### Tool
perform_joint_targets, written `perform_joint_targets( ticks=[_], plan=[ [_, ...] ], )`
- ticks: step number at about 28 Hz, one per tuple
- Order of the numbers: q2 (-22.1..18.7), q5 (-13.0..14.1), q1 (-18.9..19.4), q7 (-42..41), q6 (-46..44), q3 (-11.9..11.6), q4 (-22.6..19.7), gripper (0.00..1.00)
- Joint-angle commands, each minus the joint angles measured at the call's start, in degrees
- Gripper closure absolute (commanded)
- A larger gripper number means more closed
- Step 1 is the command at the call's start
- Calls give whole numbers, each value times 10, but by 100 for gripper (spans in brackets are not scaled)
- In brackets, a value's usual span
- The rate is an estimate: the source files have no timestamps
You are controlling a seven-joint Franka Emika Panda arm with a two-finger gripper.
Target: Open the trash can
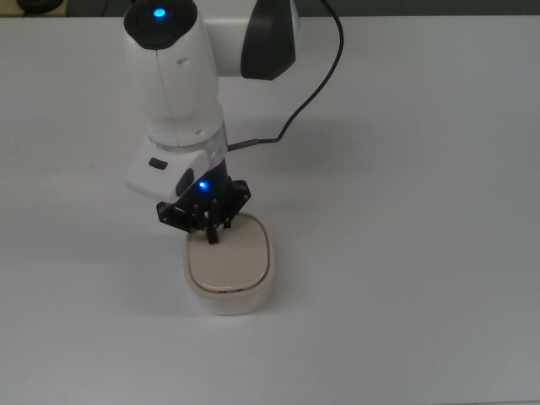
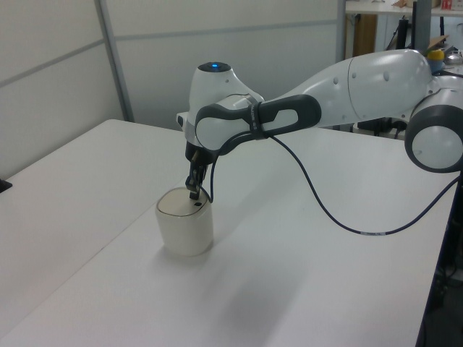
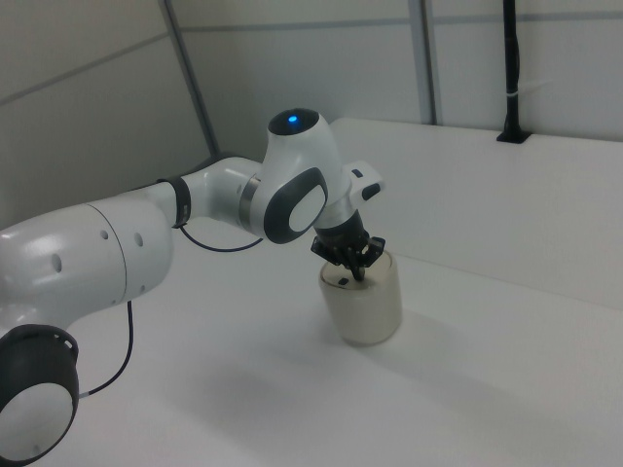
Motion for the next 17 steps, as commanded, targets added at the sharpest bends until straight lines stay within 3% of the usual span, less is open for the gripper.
perform_joint_targets(
  ticks=[1, 2, 4, 7, 9, 13, 17],
  plan=[
    [-42, 60, -27, -10, 4, -6, -16, 100],
    [-59, 79, -34, -11, 3, -8, -15, 99],
    [-73, 87, -40, -11, -2, -9, -15, 98],
    [-87, 87, -49, -12, -13, -10, -15, 95],
    [-100, 79, -51, -14, -26, -12, -15, 85],
    [-117, 56, -55, -14, -63, -20, -15, 62],
    [-138, 36, -57, -13, -115, -30, -15, 18]
  ],
)
